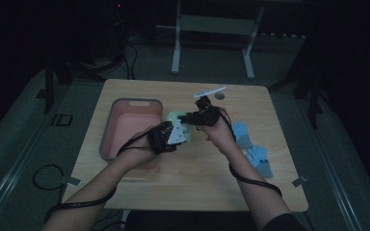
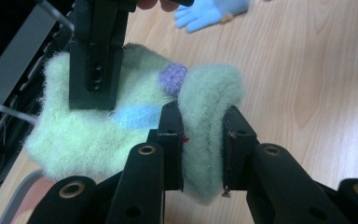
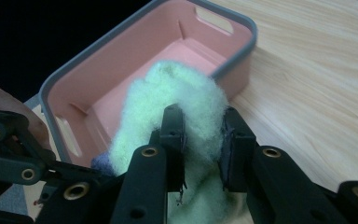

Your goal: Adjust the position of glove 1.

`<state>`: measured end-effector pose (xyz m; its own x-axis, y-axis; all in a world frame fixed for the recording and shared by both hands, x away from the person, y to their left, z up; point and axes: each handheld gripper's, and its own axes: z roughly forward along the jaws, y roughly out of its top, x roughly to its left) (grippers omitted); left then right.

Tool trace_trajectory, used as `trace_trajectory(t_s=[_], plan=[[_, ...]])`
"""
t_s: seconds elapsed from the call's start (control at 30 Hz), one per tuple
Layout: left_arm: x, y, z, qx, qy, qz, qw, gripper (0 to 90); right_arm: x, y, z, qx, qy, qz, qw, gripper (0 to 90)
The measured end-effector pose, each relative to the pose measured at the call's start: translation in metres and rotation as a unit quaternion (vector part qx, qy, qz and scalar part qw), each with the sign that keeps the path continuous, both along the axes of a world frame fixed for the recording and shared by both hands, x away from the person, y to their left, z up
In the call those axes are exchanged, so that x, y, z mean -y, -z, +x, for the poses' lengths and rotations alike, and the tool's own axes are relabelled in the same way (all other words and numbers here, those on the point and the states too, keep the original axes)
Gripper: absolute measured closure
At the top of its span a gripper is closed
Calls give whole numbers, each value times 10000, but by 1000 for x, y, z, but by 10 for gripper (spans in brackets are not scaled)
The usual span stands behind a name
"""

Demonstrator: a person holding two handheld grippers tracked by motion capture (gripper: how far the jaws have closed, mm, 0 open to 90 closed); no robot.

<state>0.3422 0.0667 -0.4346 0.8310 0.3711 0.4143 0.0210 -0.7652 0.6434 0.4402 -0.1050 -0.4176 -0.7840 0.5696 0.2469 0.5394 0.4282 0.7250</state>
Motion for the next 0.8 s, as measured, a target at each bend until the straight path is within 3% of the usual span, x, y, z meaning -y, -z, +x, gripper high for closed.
trace_trajectory(t_s=[0.47, 0.8], plan=[[-56, 3, -2, -117, -307, 166, 9993, 742, -68, 1, 8, -47, -414, -40, 9991, 744], [-103, 12, -3, -345, -460, 243, 9980, 742, -120, 12, 11, -132, -675, -109, 9976, 744]])
